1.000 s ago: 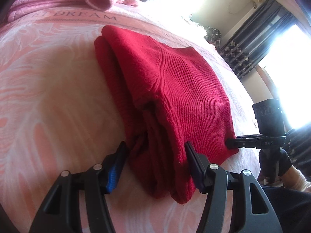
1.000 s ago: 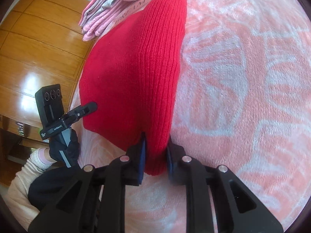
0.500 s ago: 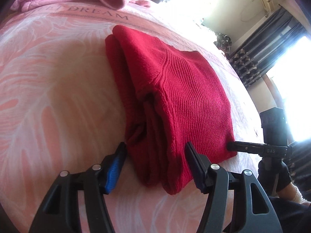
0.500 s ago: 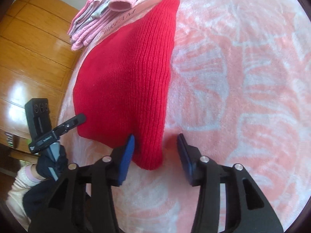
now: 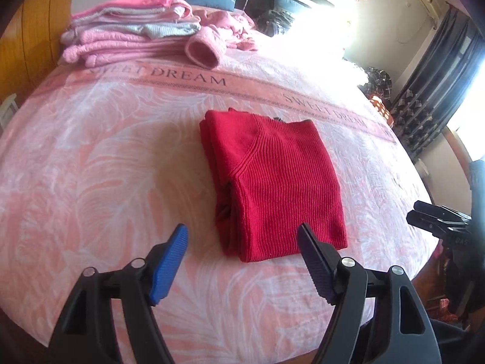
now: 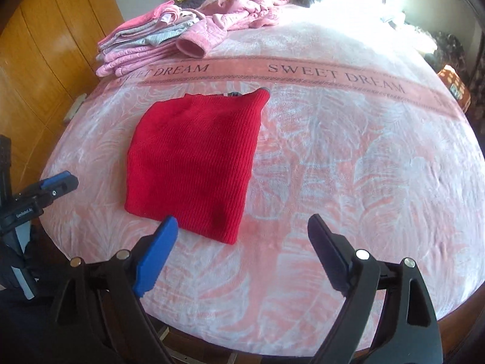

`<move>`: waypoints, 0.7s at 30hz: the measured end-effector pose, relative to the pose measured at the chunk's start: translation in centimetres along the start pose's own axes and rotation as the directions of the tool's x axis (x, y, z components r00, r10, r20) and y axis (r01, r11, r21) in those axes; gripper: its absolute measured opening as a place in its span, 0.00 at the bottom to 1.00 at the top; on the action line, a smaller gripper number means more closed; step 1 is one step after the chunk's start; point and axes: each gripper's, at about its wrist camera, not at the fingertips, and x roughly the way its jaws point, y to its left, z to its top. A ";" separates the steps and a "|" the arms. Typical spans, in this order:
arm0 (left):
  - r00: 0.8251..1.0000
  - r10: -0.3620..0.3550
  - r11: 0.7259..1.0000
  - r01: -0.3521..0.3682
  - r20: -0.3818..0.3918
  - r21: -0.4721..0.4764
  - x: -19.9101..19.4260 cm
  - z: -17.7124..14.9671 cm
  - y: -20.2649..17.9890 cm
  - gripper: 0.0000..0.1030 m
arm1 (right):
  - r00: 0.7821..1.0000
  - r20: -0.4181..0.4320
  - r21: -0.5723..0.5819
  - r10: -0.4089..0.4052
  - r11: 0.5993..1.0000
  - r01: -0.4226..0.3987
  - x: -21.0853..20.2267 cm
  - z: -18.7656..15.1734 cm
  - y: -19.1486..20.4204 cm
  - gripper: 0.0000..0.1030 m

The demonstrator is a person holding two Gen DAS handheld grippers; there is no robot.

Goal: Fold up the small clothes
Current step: 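Open both tools and pull them back from the folded sweater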

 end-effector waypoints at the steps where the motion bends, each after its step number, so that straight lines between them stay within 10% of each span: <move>1: 1.000 0.006 1.000 -0.006 0.021 -0.005 -1.1 0.0 -0.4 0.77 | 1.000 0.012 -0.009 -0.006 1.000 0.006 -0.8 -0.2 0.5 0.87; 21: 0.982 0.126 0.987 -0.139 0.143 0.085 -9.6 -4.1 -2.9 0.94 | 0.972 0.175 0.018 -0.157 0.988 0.156 -7.4 -6.0 6.7 0.94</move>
